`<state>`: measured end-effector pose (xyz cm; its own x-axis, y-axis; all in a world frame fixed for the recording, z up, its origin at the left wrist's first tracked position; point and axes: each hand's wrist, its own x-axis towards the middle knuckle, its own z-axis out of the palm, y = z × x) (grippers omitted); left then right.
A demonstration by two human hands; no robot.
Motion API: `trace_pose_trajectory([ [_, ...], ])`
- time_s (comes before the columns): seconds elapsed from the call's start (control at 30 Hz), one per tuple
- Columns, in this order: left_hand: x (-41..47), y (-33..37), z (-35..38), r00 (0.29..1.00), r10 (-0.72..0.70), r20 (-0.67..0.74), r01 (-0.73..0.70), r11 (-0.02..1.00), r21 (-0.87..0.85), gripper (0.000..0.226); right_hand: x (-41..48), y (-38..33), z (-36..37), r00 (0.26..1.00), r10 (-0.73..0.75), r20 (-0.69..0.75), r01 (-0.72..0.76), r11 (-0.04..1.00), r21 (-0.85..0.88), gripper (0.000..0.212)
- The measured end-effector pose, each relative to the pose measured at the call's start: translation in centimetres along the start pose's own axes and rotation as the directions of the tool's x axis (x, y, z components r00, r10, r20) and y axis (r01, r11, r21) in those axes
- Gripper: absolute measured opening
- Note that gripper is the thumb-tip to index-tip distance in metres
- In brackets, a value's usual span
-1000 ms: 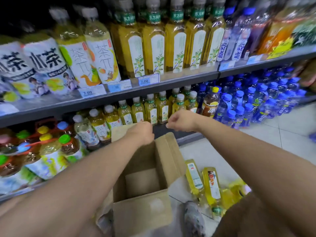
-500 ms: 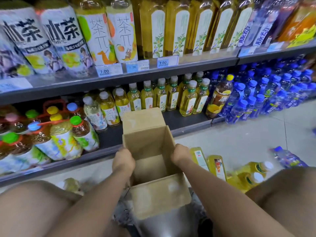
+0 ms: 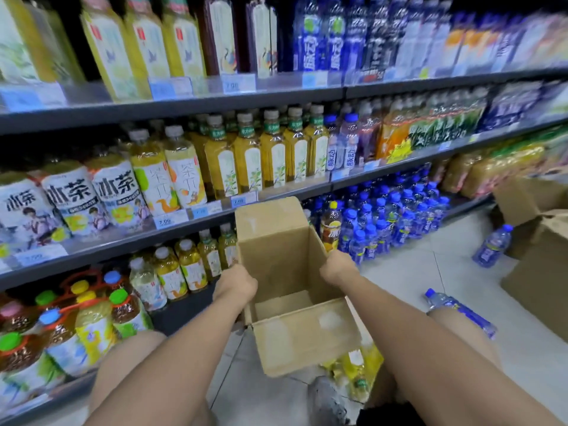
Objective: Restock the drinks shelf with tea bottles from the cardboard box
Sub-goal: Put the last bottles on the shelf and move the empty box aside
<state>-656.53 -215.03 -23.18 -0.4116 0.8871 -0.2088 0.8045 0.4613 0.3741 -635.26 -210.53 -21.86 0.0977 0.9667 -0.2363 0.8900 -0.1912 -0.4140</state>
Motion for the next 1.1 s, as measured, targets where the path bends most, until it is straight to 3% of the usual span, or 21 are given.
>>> trace_pose_trajectory([
  [0.3,-4.1,12.1,-4.4,0.956,0.287,-0.055,-0.292,0.943,-0.157,0.049,-3.7,6.1,-11.1,0.951,0.181,-0.249,-0.116,0.960,0.255,0.024],
  [0.6,-8.1,27.5,-4.7,0.753,0.638,-0.162,-0.658,0.723,-0.211,0.059,-6.4,15.1,-23.3,0.741,0.375,-0.557,-0.152,0.902,0.404,0.026],
  [0.83,-16.9,39.9,4.3,0.542,0.839,0.055,-0.816,0.540,-0.207,0.040,-13.9,30.4,-26.1,0.558,0.641,-0.527,-0.378,0.762,0.526,0.027],
  [0.93,-22.2,41.8,10.9,0.479,0.862,0.166,-0.843,0.505,-0.185,0.039,-18.6,37.1,-24.0,0.473,0.723,-0.504,-0.492,0.691,0.529,0.030],
  [1.1,-30.3,42.0,22.0,0.318,0.890,0.328,-0.891,0.398,-0.219,0.042,-25.9,46.8,-18.3,0.340,0.843,-0.416,-0.604,0.535,0.591,0.017],
])
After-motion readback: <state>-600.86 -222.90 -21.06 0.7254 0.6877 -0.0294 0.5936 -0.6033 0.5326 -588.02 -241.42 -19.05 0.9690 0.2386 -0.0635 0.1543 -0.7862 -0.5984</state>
